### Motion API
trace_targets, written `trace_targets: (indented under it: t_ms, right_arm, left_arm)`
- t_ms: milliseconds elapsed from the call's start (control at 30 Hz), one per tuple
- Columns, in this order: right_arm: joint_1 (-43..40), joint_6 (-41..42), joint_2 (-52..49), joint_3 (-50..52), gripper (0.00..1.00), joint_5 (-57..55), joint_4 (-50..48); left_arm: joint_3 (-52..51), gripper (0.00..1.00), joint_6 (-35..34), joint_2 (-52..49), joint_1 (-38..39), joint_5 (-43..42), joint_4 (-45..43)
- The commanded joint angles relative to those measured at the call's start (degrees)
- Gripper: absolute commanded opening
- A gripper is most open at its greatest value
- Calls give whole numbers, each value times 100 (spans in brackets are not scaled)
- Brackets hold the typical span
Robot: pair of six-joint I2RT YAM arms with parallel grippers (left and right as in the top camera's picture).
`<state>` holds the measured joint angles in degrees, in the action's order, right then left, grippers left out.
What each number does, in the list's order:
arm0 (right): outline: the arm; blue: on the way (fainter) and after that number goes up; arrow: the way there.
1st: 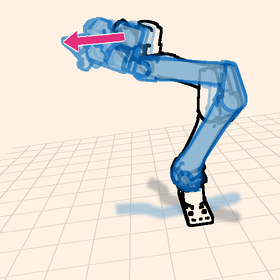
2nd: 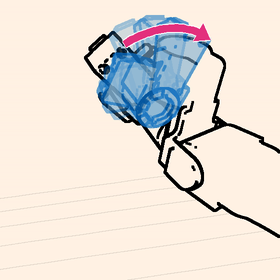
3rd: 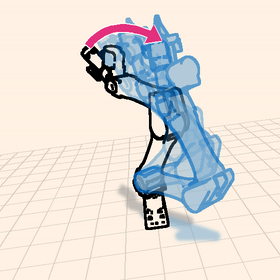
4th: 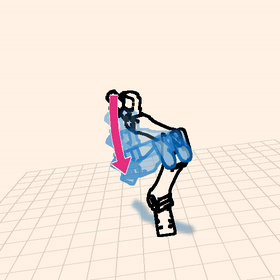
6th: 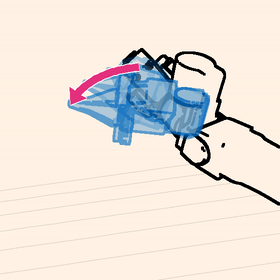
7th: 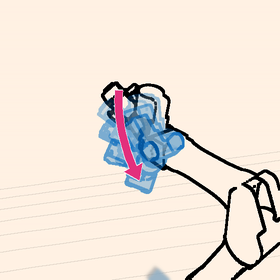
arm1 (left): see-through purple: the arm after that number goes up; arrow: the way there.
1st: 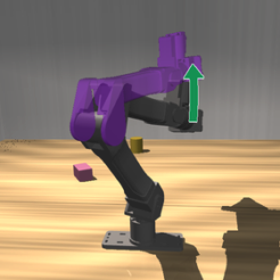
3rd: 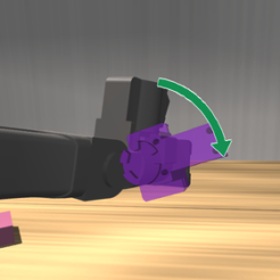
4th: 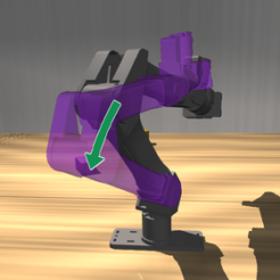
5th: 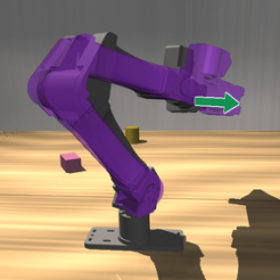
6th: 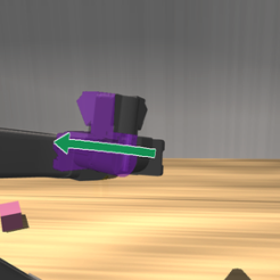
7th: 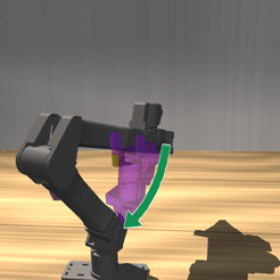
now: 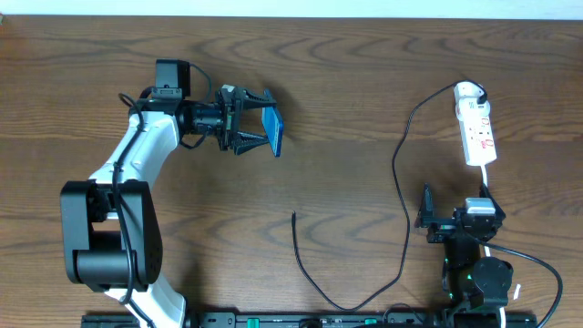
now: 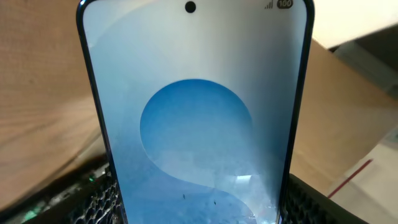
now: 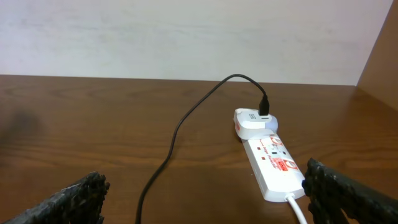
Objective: Plug charger to phone and switch on socket
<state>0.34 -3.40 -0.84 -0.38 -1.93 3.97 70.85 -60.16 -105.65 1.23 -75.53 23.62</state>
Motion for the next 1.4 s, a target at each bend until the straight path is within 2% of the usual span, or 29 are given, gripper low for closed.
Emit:
trace_targets:
  t_ms: [0,333,1100,1367]
  right_arm:
    - [48,-52,46,7,99,-28,17]
    - [48,-52,46,7,99,-28,17]
    - [48,-52,46,7,99,-28,17]
    - [48,-50,46,7,99,-28,17]
  left_arm:
    - [31,7,-619,173,-20,-345,-20]
    - [31,7,-1335,173,-20,-505,-20]
    - [31,7,-1974,173,-20,-511,-17]
    - [31,7,-2225,173,-20,-938,-20]
